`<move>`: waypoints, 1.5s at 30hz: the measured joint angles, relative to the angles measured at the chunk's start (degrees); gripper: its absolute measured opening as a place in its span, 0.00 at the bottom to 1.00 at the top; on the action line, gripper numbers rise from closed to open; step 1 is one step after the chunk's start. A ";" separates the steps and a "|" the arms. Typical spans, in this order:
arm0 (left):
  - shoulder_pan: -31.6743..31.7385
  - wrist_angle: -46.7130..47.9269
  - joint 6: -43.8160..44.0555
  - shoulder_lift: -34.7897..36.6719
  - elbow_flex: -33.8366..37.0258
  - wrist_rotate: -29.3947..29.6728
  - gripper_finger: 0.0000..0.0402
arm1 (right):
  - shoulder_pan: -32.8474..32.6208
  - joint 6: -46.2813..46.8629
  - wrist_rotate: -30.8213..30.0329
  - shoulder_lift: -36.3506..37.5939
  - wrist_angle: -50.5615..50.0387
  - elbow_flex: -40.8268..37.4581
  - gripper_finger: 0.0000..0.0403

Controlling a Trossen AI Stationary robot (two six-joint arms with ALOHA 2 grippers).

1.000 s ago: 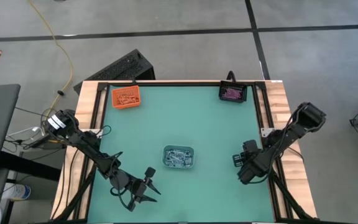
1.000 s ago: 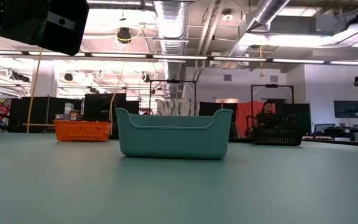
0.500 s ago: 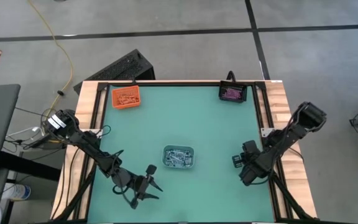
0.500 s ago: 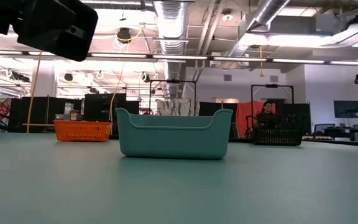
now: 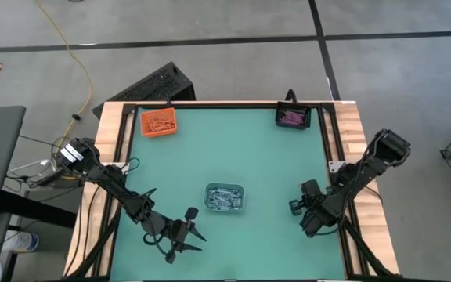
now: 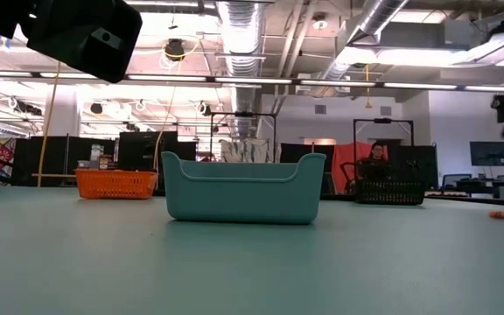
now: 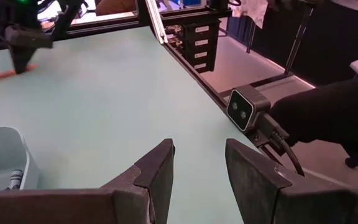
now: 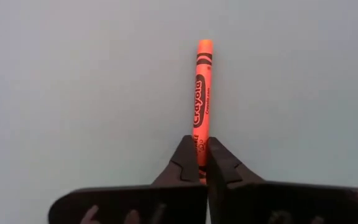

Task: Sort crayons
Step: Put the orange crayon into the orange bin

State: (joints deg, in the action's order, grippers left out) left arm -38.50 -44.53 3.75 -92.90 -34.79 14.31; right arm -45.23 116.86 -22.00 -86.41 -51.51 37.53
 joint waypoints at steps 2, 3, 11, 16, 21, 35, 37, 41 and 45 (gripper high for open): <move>0.00 0.00 0.29 0.00 0.00 -0.02 0.34 | 0.26 -2.63 -0.82 0.02 1.66 1.89 0.01; 0.00 0.02 0.44 0.00 0.00 -0.02 0.34 | 0.47 -3.81 -1.18 0.02 1.73 2.81 0.01; 0.00 -0.01 0.58 0.00 0.00 0.00 0.34 | 3.70 -19.78 -4.43 0.09 6.93 8.63 0.00; 0.00 0.00 0.94 0.00 0.00 0.00 0.34 | 6.28 -30.43 -7.87 0.09 8.55 13.19 0.00; 0.00 0.08 1.55 0.00 0.00 0.00 0.34 | 9.51 -44.37 -11.68 0.11 10.74 18.20 0.00; 0.53 7.21 -1.19 3.57 0.02 13.75 0.34 | 23.15 -84.35 -7.24 0.14 28.33 24.11 0.00; 1.46 8.24 -3.58 5.49 0.02 16.42 0.34 | 25.12 -89.71 -5.60 0.14 31.74 24.11 0.00; 5.24 8.12 -9.42 10.34 0.02 17.00 0.34 | 27.87 -100.18 -2.13 0.15 39.28 24.11 0.00; 10.43 8.24 -15.05 16.80 0.02 15.05 0.34 | 29.32 -111.05 0.40 0.15 45.76 24.37 0.00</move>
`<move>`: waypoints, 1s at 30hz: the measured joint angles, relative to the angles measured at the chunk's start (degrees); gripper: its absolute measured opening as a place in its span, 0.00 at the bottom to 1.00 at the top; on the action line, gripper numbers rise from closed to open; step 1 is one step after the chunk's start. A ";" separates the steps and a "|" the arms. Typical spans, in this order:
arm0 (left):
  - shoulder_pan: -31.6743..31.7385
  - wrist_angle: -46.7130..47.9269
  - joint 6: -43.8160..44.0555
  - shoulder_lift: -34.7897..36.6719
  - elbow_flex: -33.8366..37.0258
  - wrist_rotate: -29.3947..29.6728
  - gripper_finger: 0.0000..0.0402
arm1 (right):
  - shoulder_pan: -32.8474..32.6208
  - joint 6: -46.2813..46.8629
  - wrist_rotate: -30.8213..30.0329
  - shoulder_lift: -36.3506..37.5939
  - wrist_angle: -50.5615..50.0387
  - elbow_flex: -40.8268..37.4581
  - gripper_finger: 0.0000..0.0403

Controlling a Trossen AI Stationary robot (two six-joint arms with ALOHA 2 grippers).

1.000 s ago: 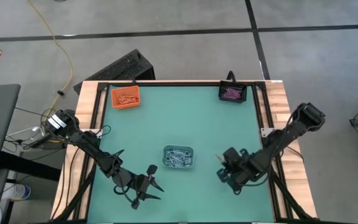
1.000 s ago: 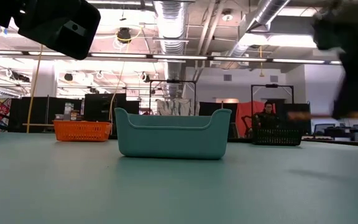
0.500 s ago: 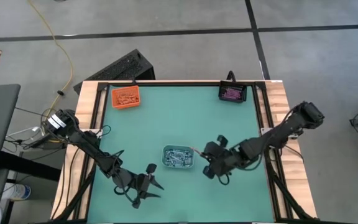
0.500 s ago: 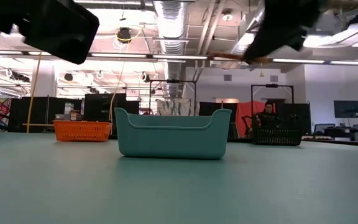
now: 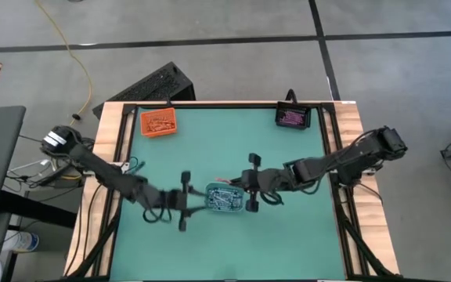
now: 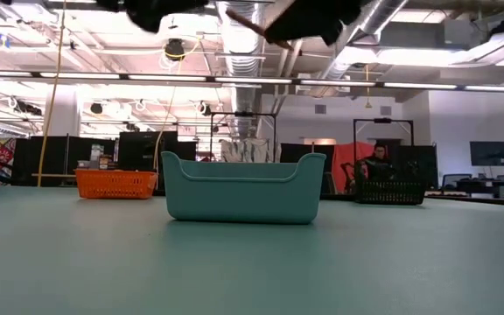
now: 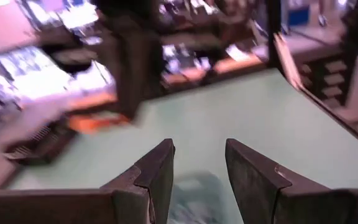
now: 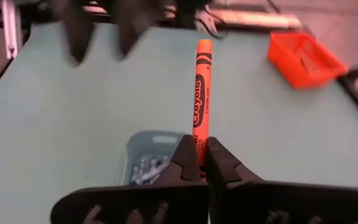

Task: Sort crayons
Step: Put the orange crayon into the orange bin

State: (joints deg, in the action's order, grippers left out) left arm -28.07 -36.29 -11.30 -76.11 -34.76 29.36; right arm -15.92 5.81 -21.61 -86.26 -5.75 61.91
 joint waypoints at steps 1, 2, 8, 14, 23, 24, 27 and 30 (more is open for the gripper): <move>1.40 0.02 -1.32 1.88 0.00 -0.47 0.34 | 0.32 -2.28 0.46 0.00 0.05 0.62 0.00; 2.78 0.02 -2.54 3.61 0.00 -0.59 0.34 | 0.63 -4.32 0.72 0.00 -0.16 1.47 0.00; 10.80 -0.18 -6.04 12.18 0.00 -5.79 0.42 | 2.18 -16.34 -1.32 0.04 0.63 6.38 0.00; 14.91 -1.41 -6.21 13.67 0.01 -11.36 0.51 | 2.21 -25.08 -2.96 0.04 4.58 10.40 0.00; 15.34 -13.22 -10.70 13.19 0.04 -15.66 0.52 | 2.27 -30.79 0.50 0.04 8.31 13.58 0.00; 15.39 -13.98 -11.07 13.19 0.04 -15.60 0.52 | 2.27 -31.67 1.22 0.04 9.31 13.58 0.00; 16.17 -15.21 -12.07 13.17 0.04 -17.08 0.52 | 2.57 -33.62 3.05 0.04 11.77 13.58 0.00; 17.36 -17.38 -11.73 13.15 0.04 -18.65 0.52 | 3.68 -34.30 6.41 0.07 12.13 13.58 0.00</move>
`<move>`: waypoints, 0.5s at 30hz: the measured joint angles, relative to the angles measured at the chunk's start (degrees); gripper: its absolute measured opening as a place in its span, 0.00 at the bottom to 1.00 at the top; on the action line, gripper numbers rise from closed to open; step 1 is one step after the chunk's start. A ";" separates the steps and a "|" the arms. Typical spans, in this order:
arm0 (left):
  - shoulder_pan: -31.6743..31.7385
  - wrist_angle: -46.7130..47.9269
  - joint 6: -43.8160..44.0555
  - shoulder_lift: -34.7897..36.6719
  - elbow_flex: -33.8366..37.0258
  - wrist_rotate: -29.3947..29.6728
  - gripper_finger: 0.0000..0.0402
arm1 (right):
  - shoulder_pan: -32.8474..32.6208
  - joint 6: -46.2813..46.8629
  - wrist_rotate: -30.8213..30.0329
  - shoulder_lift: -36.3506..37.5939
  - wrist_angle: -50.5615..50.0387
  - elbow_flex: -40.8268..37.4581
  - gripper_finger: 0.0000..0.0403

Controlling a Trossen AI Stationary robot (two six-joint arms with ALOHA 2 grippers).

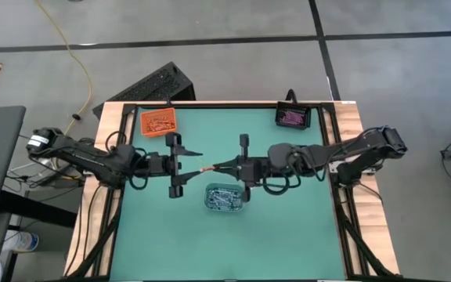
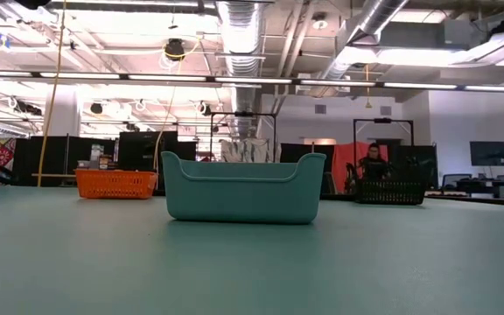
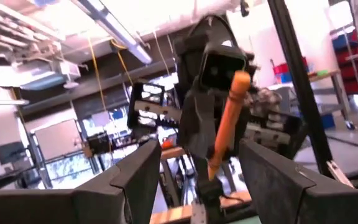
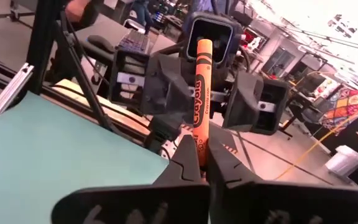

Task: Sort crayons
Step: Put the orange crayon into the orange bin

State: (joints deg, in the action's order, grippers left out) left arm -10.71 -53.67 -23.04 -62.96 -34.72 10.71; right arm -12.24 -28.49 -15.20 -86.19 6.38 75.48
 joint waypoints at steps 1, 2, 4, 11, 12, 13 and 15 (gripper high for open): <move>0.43 -0.51 0.12 0.00 0.00 -0.08 0.52 | 0.47 -0.03 0.93 0.00 0.05 0.00 0.00; 0.90 -0.92 0.17 0.00 -0.01 -0.38 0.52 | 1.02 -0.04 1.70 0.00 0.02 0.00 0.00; 1.80 -1.59 0.57 -0.02 0.00 -2.43 0.52 | 1.83 -0.02 2.42 -0.15 0.31 0.00 0.00; 3.46 -0.05 2.68 -2.46 -2.56 -5.95 0.52 | 3.46 0.07 5.03 -0.35 1.64 0.00 0.00; 3.44 0.05 2.65 -3.37 -3.26 -6.01 0.52 | 3.46 0.25 5.06 -0.35 1.90 0.00 0.00; 3.42 0.05 2.57 -4.32 -3.89 -6.18 0.52 | 3.46 0.39 5.09 -0.36 2.02 0.00 0.00; 3.35 0.01 2.53 -6.17 -5.17 -6.24 0.50 | 3.44 0.40 5.11 -0.37 2.10 0.00 0.00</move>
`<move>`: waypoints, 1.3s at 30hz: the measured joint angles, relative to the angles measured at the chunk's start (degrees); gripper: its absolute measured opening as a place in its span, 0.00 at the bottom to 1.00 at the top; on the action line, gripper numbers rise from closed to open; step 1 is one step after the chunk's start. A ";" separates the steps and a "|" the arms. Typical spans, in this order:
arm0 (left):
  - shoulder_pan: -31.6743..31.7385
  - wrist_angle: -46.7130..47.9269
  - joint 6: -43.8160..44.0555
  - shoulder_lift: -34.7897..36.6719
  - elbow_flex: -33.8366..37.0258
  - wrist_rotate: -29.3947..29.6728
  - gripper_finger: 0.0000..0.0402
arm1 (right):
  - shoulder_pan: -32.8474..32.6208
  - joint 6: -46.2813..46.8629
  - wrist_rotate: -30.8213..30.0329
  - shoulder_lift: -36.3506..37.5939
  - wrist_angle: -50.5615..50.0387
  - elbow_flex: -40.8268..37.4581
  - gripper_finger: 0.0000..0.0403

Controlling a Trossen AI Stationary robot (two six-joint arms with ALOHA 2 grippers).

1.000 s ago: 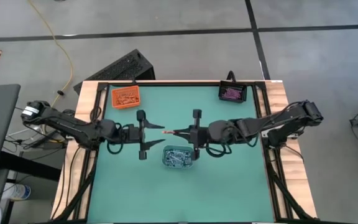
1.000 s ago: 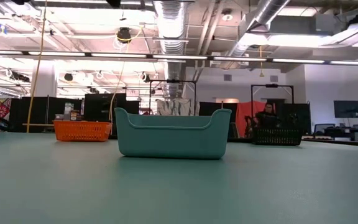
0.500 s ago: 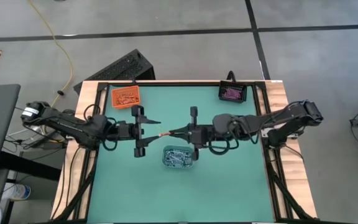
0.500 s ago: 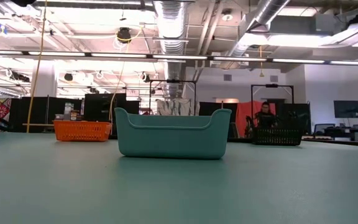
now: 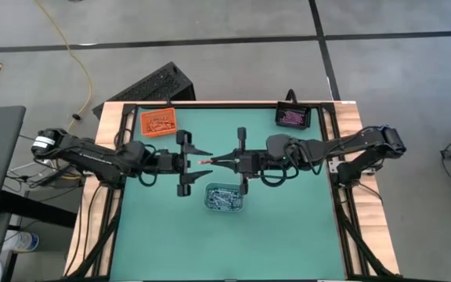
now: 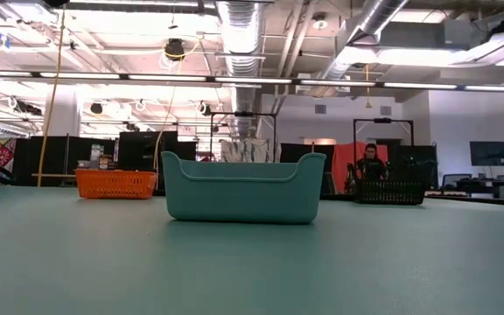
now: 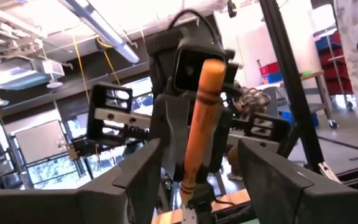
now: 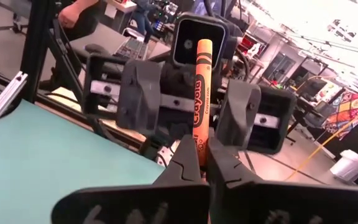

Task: Sort crayons
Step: Put the orange crayon into the orange bin

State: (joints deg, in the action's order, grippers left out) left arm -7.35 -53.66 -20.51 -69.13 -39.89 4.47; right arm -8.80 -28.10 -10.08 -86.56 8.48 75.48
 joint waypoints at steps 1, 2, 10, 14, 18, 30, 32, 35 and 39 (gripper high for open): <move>0.01 -0.06 0.01 -0.91 -0.59 0.00 0.49 | -0.02 0.03 0.02 0.00 0.01 0.00 0.00; 0.02 -0.12 0.02 -1.71 -1.06 -0.07 0.47 | -0.07 0.13 0.02 0.00 -0.05 0.00 0.00; -0.18 -1.42 0.22 -3.17 -2.32 -1.04 0.29 | -1.13 0.87 -0.25 0.00 -2.63 0.00 0.00; -1.32 -1.28 -0.08 -3.17 -2.32 -1.05 0.24 | -1.79 0.63 -0.44 0.00 -2.68 0.00 0.00; -2.52 -0.42 -1.51 -3.14 -2.30 -0.42 0.23 | -1.77 0.63 -0.53 0.00 -2.68 0.00 0.00; -6.31 0.37 -8.76 -3.10 -2.30 8.07 0.22 | -2.49 0.59 -2.16 0.00 -3.06 0.00 0.00; -7.20 0.71 -10.28 -2.47 -2.26 9.02 0.22 | -2.51 0.19 -2.27 0.00 -3.34 0.00 0.00; -7.90 0.36 -11.53 -1.92 -2.26 9.83 0.20 | -2.89 0.05 -2.34 0.00 -3.49 0.00 0.00; -8.54 1.04 -12.48 -1.06 -2.21 10.36 0.12 | -2.87 -0.33 -2.45 0.00 -3.49 -0.02 0.00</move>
State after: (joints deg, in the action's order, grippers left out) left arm -15.90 -52.62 -32.99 -70.18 -42.11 14.83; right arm -11.66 -28.42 -12.53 -86.56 4.99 75.46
